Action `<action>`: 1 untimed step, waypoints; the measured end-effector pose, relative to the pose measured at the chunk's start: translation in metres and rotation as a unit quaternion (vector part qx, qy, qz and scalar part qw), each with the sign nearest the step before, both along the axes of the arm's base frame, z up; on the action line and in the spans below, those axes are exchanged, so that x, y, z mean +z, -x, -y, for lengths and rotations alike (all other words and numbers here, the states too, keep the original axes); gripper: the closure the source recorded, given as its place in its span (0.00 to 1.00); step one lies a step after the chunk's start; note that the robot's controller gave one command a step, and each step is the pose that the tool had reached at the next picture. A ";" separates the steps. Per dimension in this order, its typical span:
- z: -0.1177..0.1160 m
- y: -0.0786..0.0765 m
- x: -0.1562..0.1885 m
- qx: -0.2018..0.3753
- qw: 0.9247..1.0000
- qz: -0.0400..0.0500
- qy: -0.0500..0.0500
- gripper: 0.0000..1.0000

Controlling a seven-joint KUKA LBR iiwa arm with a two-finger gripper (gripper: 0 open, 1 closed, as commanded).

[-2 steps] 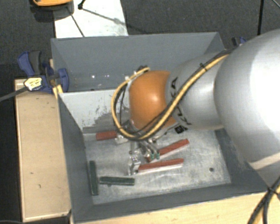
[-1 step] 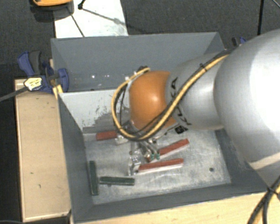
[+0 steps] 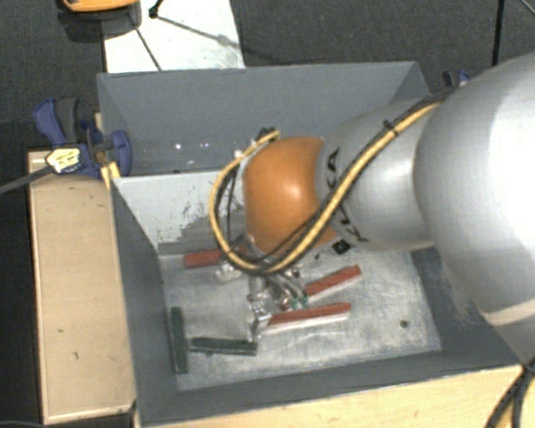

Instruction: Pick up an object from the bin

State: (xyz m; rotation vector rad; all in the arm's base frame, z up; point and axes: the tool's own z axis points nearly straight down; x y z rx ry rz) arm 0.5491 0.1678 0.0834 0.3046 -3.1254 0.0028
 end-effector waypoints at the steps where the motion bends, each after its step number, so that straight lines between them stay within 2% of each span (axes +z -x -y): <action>1: 0.108 0.047 -0.009 -0.024 1.000 0.006 -0.003 1.00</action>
Offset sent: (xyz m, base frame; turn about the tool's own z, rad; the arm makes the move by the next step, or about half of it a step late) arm 0.0000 0.0000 0.0000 0.0000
